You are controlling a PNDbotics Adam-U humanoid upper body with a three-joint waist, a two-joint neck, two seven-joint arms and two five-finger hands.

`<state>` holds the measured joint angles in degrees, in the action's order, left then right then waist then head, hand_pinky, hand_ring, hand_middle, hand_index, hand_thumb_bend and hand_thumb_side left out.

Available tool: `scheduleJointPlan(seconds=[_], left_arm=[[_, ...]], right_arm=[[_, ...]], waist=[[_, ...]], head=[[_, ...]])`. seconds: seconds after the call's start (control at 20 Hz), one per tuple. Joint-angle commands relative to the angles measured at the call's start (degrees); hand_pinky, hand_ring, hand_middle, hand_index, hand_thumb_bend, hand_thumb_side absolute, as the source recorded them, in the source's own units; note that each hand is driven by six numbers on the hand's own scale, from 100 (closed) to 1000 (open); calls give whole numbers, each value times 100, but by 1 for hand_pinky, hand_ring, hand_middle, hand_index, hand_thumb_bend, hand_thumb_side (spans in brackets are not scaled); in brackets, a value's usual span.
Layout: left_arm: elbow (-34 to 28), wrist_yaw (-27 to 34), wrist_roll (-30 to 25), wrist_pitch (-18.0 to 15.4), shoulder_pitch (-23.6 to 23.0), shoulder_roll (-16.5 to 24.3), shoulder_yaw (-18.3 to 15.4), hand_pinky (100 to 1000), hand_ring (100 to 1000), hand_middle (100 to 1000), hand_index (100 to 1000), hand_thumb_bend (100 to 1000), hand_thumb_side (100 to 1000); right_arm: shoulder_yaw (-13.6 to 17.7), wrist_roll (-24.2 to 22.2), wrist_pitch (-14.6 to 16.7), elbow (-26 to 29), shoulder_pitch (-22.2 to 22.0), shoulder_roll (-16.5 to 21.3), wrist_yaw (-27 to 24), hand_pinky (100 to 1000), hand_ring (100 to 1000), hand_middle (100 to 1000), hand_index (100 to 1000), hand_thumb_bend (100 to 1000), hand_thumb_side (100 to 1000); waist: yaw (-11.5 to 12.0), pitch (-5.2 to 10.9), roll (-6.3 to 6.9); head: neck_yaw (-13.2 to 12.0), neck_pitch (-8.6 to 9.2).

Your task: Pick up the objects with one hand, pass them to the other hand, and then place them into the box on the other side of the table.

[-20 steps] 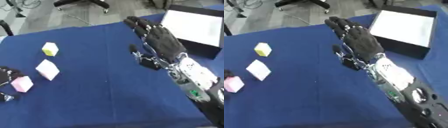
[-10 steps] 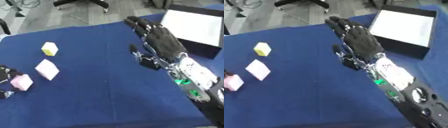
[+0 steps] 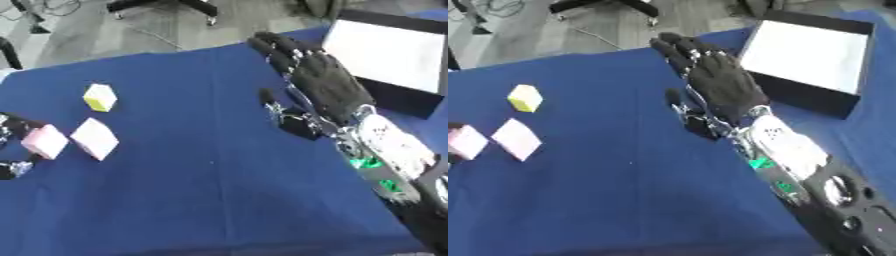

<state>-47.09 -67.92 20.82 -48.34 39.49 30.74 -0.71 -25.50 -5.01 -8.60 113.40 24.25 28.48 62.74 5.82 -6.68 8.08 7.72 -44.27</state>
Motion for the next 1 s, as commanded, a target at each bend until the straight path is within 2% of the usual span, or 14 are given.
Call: scheduleJointPlan(seconds=[0.05, 0.15, 0.25, 0.3, 0.4, 0.5, 0.7, 1.0], left_arm=[[-681, 1743, -756, -363, 76, 64, 205, 608, 389, 384, 519, 100, 271], [-998, 2920, -1678, -363, 102, -41, 341, 602, 384, 377, 512, 100, 280], [-1169, 4030, -2636, -363, 155, -176, 445, 597, 381, 373, 506, 100, 288], [-1227, 4603, -3140, -321, 195, -275, 529, 595, 379, 371, 503, 100, 291], [-1286, 5538, -4133, -99, 315, -442, 610, 593, 379, 369, 501, 100, 292], [-1343, 6230, -4988, 190, 467, -625, 685, 593, 379, 369, 501, 100, 289], [-1346, 6891, -6061, 568, 753, -950, 795, 591, 379, 369, 500, 100, 282], [-951, 6908, -6724, 745, 1081, -1398, 917, 589, 378, 367, 498, 100, 272]], right_arm=[[23, -28, 62, 119, 114, 62, 70, 775, 868, 927, 1000, 100, 100], [18, -79, 161, 119, 147, 74, 237, 797, 857, 924, 1000, 100, 100], [11, -154, 311, 119, 193, 87, 505, 829, 842, 920, 1000, 219, 100], [6, -195, 403, 119, 221, 92, 667, 850, 832, 917, 1000, 311, 100], [-7, -262, 555, 119, 269, 98, 934, 868, 825, 913, 1000, 385, 100], [-27, -293, 659, 119, 314, 108, 1092, 879, 820, 911, 1000, 390, 100], [-60, -303, 791, 119, 390, 121, 1253, 901, 819, 913, 1000, 399, 100], [-115, -265, 959, 119, 506, 102, 1414, 923, 821, 916, 1000, 404, 129]], waist=[[22, 56, -27], [30, 55, -35], [37, 53, -46], [38, 52, -54], [43, 52, -71], [51, 53, -88], [52, 45, -120], [23, 17, -165]], head=[[-14, 15], [-29, 15], [-39, 15], [-44, 15], [-46, 15], [-35, 15], [-41, 15], [-125, 15]])
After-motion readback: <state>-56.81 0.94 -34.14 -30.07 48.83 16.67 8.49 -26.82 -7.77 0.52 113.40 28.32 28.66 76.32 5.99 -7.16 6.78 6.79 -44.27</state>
